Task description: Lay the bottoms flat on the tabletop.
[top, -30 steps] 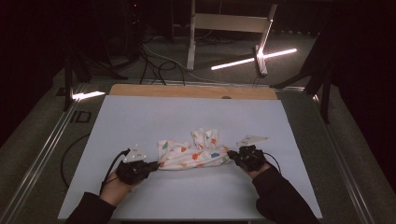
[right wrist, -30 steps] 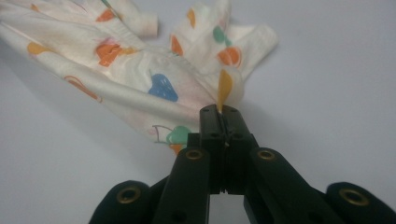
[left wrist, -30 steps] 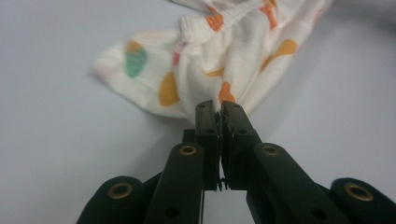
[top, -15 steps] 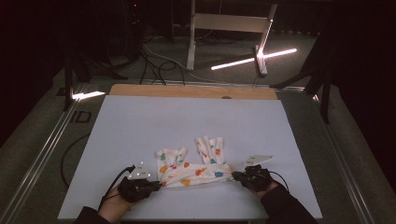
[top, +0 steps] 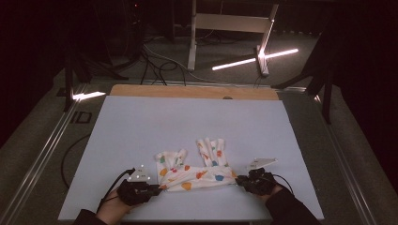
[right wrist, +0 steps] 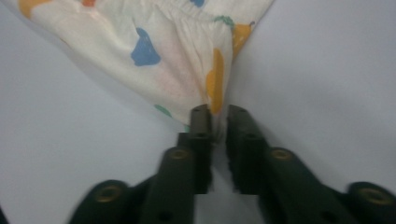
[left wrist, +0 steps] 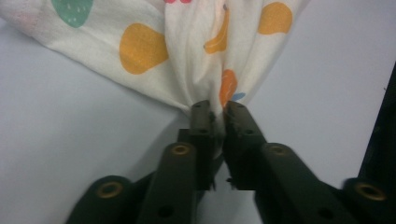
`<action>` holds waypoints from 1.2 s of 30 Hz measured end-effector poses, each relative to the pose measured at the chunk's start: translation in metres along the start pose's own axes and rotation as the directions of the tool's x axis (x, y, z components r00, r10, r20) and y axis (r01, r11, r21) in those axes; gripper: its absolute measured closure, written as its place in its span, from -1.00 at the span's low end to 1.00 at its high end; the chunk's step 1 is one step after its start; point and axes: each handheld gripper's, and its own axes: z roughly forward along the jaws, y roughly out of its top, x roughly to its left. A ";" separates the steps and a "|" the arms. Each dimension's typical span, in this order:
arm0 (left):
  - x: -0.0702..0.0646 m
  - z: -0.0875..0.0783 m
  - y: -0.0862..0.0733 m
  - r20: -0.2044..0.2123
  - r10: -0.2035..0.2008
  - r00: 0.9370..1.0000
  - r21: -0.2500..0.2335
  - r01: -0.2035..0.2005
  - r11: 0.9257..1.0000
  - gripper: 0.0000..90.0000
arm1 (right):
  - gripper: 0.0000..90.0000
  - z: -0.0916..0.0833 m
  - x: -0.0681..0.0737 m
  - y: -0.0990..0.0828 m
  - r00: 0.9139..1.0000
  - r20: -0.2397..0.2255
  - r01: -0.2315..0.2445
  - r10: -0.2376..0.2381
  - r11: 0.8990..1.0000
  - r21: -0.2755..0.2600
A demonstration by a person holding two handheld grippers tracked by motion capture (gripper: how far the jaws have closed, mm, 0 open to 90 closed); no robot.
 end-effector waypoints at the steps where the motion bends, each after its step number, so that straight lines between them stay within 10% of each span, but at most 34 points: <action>1: 0.000 -0.001 0.000 -0.008 0.000 1.000 -0.003 0.000 1.000 0.57 | 0.58 -0.001 0.000 0.001 1.000 -0.002 -0.003 0.003 1.000 -0.005; 6: 0.002 -0.012 0.008 -0.023 -0.004 1.000 -0.064 0.002 0.998 -0.25 | -0.07 -0.012 -0.003 0.007 1.000 -0.004 0.008 -0.008 0.997 -0.074; 15: 0.009 -0.021 0.045 -0.054 0.035 0.998 -0.098 -0.040 0.994 -0.43 | -0.21 -0.025 -0.008 0.045 1.000 -0.006 -0.007 0.006 0.988 -0.153; 22: 0.013 0.001 0.070 -0.030 0.067 0.997 -0.106 -0.070 0.992 0.00 | 0.07 0.001 -0.011 0.064 0.998 -0.045 -0.054 0.049 0.993 -0.102; 36: 0.015 0.046 0.068 -0.029 0.070 0.997 -0.004 -0.071 0.997 0.79 | 0.53 0.033 0.000 0.044 0.999 -0.031 -0.027 0.028 0.998 0.048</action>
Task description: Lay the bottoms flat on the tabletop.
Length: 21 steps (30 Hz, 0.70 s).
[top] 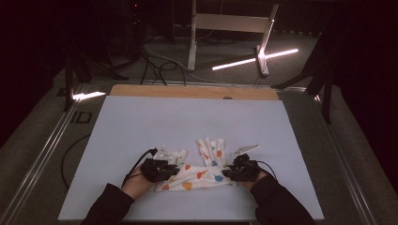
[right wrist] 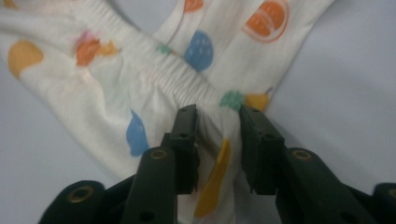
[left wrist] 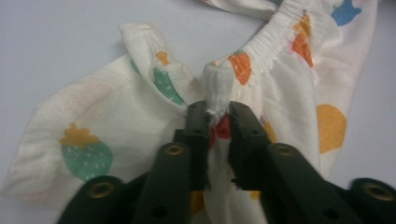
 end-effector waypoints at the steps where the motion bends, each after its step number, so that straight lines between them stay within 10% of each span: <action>1: 0.000 0.000 0.000 0.003 0.003 1.000 -0.005 -0.003 1.000 0.85 | 0.62 0.000 0.001 -0.001 1.000 -0.001 0.006 -0.006 1.000 0.000; 6: -0.002 -0.002 0.001 0.010 0.015 1.000 -0.015 -0.015 1.000 0.96 | 0.92 -0.007 0.005 0.000 0.999 0.012 0.041 -0.041 0.999 -0.003; 21: -0.004 -0.026 0.011 -0.005 0.036 0.999 -0.073 -0.037 0.997 0.98 | 0.96 -0.043 0.014 0.018 0.995 0.031 0.096 -0.092 0.985 -0.143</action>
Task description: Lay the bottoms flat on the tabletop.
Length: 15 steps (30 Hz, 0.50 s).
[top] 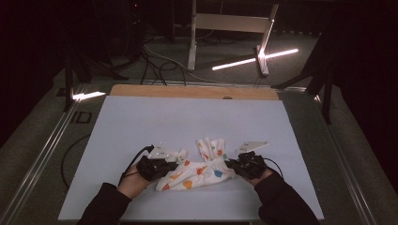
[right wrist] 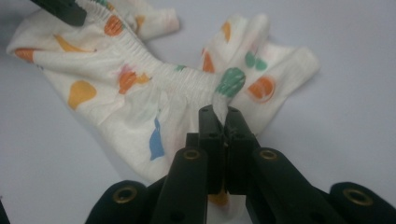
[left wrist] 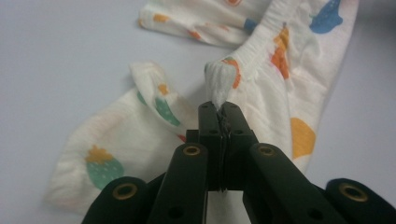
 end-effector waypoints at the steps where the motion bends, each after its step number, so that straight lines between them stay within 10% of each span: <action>1: 0.000 -0.003 0.002 -0.010 0.009 1.000 -0.007 -0.009 1.000 0.98 | 0.96 -0.001 -0.001 0.001 1.000 -0.001 0.005 -0.005 1.000 -0.007; 15: 0.033 -0.027 0.034 -0.069 -0.003 0.998 -0.068 -0.002 0.998 0.98 | 0.96 -0.006 -0.016 0.037 1.000 0.010 0.006 -0.005 0.994 -0.109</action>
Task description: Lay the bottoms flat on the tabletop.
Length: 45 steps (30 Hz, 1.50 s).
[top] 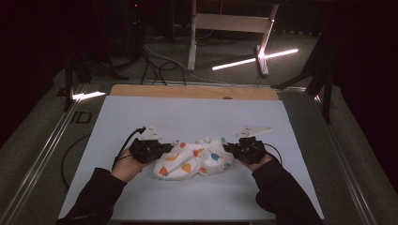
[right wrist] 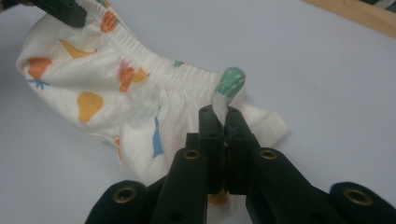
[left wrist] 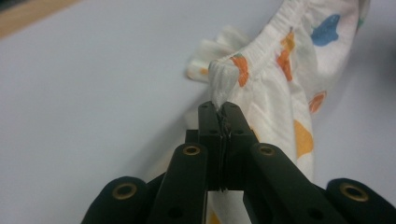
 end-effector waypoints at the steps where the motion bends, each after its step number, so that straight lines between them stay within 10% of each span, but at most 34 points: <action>1: 0.007 0.001 0.005 -0.015 0.002 1.000 -0.001 -0.002 1.000 0.98 | 0.96 0.006 -0.004 0.007 1.000 0.007 0.003 -0.003 1.000 -0.002; 34: 0.112 0.077 0.042 -0.206 -0.084 0.975 0.001 0.086 0.996 0.91 | 0.94 0.111 -0.089 0.062 0.986 0.121 -0.117 0.115 0.993 0.016; 37: 0.117 0.081 0.040 -0.187 -0.135 0.973 -0.005 0.137 0.991 0.19 | 0.55 0.116 -0.093 0.060 0.984 0.119 -0.134 0.131 0.991 0.026; 38: 0.118 0.084 0.038 -0.176 -0.157 0.972 0.026 0.164 0.986 0.19 | 0.32 0.118 -0.094 0.059 0.984 0.112 -0.144 0.140 0.989 0.030; 39: 0.115 0.084 0.037 -0.171 -0.143 0.975 0.034 0.151 0.988 -0.25 | -0.09 0.119 -0.095 0.055 0.981 0.109 -0.162 0.158 0.987 0.022; 45: 0.105 0.077 0.036 -0.097 -0.141 0.985 0.019 0.144 0.989 -0.78 | -0.63 0.110 -0.097 0.051 0.984 0.058 -0.169 0.168 0.986 0.005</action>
